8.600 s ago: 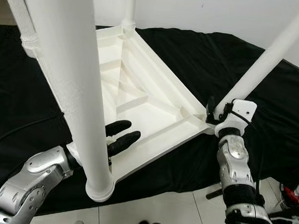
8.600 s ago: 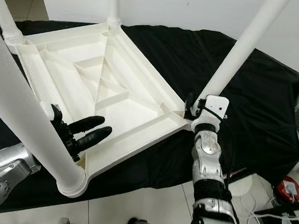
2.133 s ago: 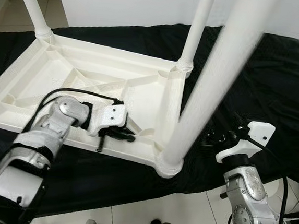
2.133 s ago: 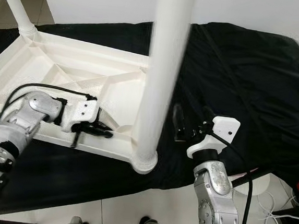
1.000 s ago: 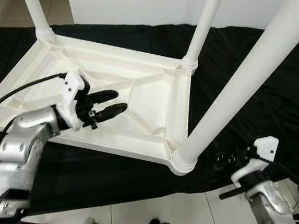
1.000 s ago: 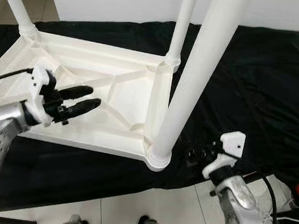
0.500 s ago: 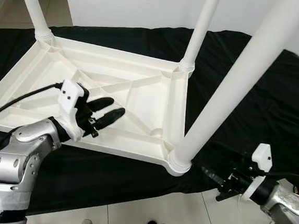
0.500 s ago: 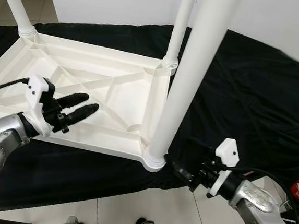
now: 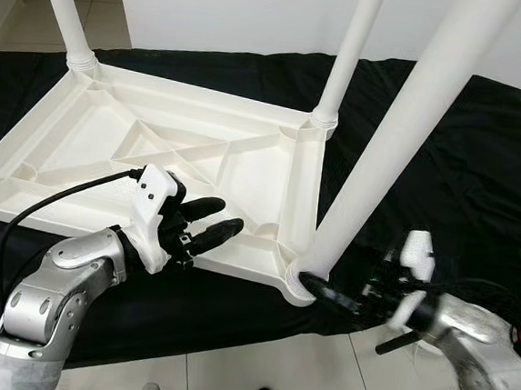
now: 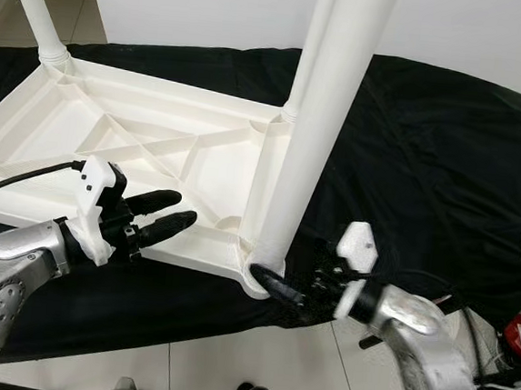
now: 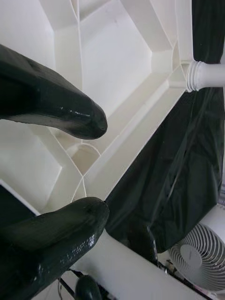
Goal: Building children table
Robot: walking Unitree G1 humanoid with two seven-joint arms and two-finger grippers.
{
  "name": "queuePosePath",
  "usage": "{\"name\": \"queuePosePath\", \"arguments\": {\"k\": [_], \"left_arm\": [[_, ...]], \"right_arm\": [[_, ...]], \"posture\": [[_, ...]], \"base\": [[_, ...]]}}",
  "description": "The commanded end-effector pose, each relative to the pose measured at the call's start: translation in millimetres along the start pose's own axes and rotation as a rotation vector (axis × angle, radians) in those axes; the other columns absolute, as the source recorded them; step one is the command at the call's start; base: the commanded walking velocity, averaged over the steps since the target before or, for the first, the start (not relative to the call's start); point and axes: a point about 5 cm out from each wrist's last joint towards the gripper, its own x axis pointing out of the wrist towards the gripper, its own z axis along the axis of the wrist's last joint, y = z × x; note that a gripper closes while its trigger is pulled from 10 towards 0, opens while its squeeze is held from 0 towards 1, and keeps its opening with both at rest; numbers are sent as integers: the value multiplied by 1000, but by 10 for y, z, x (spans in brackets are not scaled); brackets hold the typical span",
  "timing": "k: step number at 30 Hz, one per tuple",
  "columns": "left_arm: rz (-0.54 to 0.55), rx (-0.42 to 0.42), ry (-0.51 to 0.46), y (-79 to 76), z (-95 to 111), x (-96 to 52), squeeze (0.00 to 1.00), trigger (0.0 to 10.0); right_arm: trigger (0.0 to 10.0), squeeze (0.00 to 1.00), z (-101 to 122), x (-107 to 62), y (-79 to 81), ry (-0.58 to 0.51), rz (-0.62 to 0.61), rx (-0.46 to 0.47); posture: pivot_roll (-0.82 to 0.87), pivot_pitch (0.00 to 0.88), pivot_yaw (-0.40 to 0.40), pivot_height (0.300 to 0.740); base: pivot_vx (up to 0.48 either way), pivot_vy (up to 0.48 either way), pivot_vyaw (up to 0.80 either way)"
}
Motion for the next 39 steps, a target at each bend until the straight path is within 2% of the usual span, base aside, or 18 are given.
{"name": "queuePosePath", "arguments": {"k": [1,5,8,14,24,31,35,39], "left_arm": [[-20,10,35,-55,-68,-8,0,10000],[-17,10,42,-74,-95,-5,0,10000],[-15,10,44,-82,-98,-3,0,10000],[30,57,36,-76,-97,93,0,10000],[-5,76,32,-138,-83,168,0,10000],[-25,73,22,-182,-94,261,0,10000],[-43,60,17,-244,-97,299,0,10000],[-44,60,12,-251,-93,309,0,10000]], "right_arm": [[10000,0,-42,18,-143,-1,-90,-21],[10000,0,-59,1,-266,-2,-156,-35],[10000,0,-62,-7,-300,-4,-173,-39],[10000,0,-67,-152,-589,-1,-334,-37],[10000,0,-131,-249,-678,19,-405,-39],[10000,0,-214,-66,-662,50,-437,-26],[10000,0,-235,1,-651,49,-410,-71],[10000,0,-249,45,-638,31,-369,-58]], "posture": [[84,110,-24,740],[87,111,-31,740],[87,111,-31,740],[81,117,-36,740],[67,125,-34,740],[58,128,-28,740],[57,128,-24,740],[56,129,-25,740]], "base": [[0,0,0],[0,0,0],[0,0,0],[0,0,0],[0,0,0],[0,0,0],[0,0,0],[0,0,0]]}}
